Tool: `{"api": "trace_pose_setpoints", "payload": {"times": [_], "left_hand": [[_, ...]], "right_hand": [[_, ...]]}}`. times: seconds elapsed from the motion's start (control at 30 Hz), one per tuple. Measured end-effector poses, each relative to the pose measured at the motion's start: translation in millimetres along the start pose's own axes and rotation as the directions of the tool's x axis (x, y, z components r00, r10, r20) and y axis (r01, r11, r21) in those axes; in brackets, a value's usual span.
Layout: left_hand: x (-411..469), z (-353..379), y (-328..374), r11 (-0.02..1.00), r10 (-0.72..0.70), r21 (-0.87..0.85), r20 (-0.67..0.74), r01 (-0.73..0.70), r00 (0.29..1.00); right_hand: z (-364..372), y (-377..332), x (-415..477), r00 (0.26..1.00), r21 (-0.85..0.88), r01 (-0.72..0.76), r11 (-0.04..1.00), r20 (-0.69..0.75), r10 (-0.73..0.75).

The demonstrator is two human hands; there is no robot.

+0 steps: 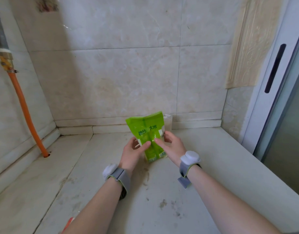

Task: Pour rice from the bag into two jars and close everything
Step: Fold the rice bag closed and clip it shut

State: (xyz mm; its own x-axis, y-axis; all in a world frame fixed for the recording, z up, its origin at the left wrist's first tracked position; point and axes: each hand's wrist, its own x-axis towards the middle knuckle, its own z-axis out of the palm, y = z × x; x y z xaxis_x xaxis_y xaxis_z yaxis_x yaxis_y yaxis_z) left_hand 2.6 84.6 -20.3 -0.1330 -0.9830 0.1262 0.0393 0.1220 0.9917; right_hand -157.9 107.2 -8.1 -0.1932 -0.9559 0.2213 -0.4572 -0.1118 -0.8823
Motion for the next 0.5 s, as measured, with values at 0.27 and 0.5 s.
{"api": "trace_pose_setpoints", "payload": {"times": [0.27,0.5], "left_hand": [[21.1,-4.8,-8.7,0.994,0.007,-0.109,-0.072,-0.014,0.997],[24.4,-11.1,-6.2,0.982,-0.061,-0.181,-0.091,0.044,0.994]], "right_hand": [[14.6,21.7,23.4,0.996,0.079,0.091,0.993,0.014,-0.092],[18.4,27.7,29.8,0.994,0.224,0.093,0.970,0.040,-0.105]]}}
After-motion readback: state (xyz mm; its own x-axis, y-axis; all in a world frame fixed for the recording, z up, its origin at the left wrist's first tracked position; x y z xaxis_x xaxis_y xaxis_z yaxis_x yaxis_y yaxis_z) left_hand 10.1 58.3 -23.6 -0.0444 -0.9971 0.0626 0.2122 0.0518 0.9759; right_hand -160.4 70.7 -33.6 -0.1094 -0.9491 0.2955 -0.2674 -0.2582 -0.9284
